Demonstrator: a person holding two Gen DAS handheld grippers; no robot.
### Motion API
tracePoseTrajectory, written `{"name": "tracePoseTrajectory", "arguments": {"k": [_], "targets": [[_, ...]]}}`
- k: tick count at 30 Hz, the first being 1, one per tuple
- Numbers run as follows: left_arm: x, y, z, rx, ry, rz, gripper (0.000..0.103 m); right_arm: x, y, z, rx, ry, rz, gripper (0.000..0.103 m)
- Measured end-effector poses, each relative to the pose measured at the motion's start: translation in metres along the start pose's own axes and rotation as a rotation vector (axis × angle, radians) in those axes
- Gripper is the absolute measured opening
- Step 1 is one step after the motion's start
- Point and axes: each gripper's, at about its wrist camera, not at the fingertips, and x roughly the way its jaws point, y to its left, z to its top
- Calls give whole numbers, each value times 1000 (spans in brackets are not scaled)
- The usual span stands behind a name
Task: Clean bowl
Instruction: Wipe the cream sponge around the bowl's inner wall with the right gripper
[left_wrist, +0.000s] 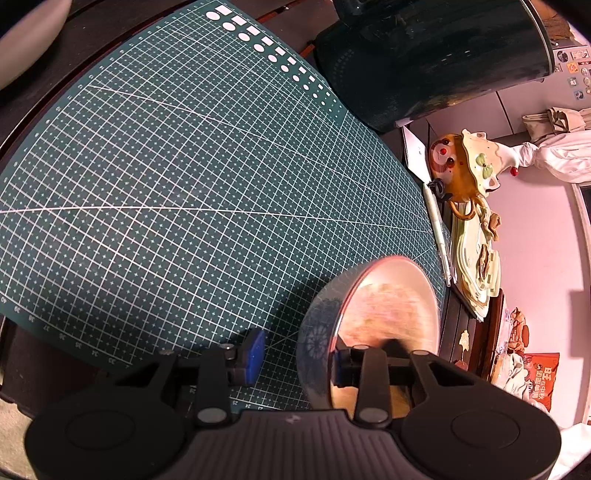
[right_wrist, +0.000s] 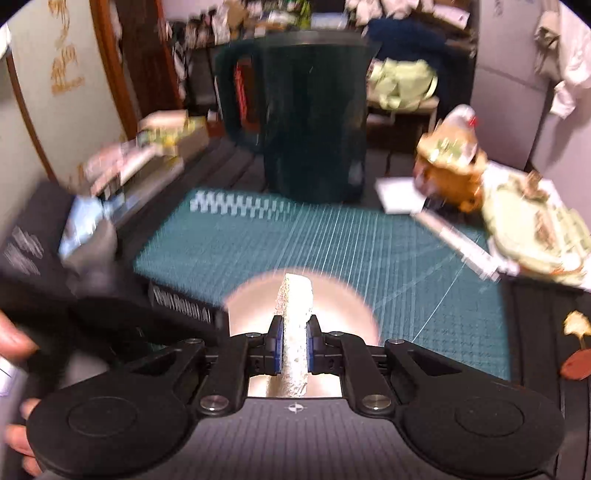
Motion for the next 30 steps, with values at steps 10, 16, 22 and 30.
{"name": "tracePoseTrajectory", "arguments": {"k": [10, 16, 22, 30], "targets": [[1, -2, -1, 17, -9, 24, 35, -22, -12, 6, -48, -71, -145, 11], [0, -5, -3, 21, -8, 59, 16, -21, -18, 8, 58, -54, 14, 11], [-3, -4, -4, 7, 6, 44, 13, -3, -7, 1, 60, 14, 69, 11], [-11, -9, -6, 29, -27, 75, 11, -2, -31, 3, 177, 35, 84, 11]]}}
